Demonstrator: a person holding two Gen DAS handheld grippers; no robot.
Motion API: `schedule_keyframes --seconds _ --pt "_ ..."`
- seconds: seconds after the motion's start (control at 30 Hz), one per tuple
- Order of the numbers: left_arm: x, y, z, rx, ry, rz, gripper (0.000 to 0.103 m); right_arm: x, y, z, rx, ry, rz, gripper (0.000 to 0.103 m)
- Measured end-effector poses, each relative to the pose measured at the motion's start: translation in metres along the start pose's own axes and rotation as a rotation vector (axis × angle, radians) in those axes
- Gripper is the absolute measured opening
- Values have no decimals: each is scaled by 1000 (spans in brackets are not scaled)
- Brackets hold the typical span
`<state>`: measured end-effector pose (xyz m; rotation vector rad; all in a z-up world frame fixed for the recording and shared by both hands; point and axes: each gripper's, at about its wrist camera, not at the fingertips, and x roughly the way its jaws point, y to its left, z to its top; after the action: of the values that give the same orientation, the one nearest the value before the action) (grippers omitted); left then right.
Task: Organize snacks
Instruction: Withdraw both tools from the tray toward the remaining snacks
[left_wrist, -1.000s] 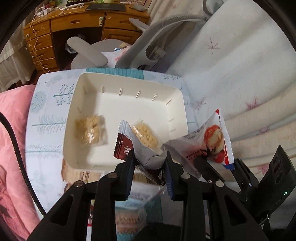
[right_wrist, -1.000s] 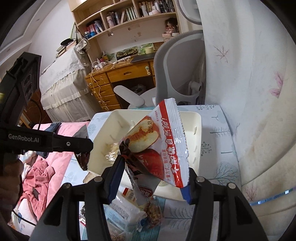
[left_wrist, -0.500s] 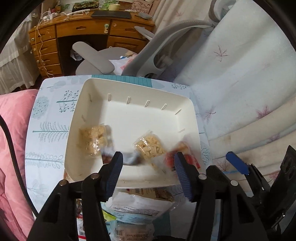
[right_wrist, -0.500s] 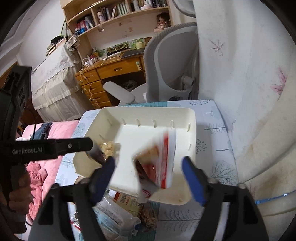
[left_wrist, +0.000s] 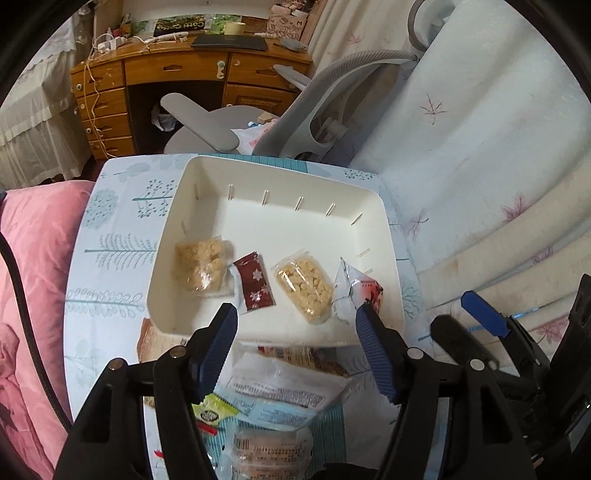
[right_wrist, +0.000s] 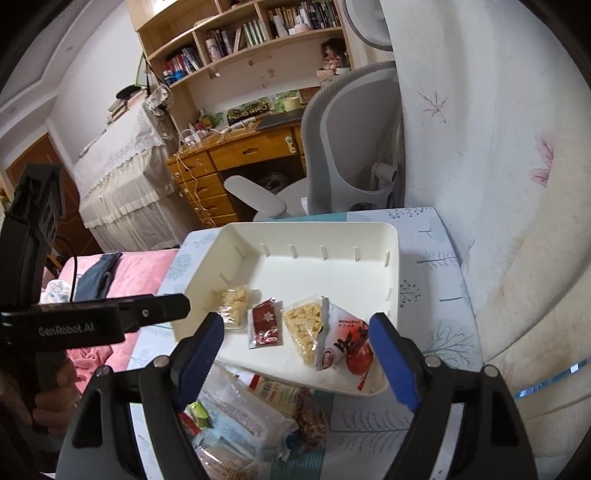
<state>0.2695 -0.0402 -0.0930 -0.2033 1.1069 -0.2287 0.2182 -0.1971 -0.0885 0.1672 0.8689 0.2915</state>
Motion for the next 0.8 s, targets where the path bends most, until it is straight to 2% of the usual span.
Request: schedule_keyframes --seconds 0.27,0.43,0.7,0.8 --pt "-25 1 -36 -49 -23 59 65 -23 -1 -12 6 -24 52 81" --pt "-35 -1 -62 -90 -22 94 66 -32 -5 -23 20 -4 101 81" --pt "-45 0 -111 -231 -20 150 71 -44 -9 -33 13 18 193 81" --pt "-43 1 -129 -297 -10 167 77 -45 -14 -38 20 45 234 81"
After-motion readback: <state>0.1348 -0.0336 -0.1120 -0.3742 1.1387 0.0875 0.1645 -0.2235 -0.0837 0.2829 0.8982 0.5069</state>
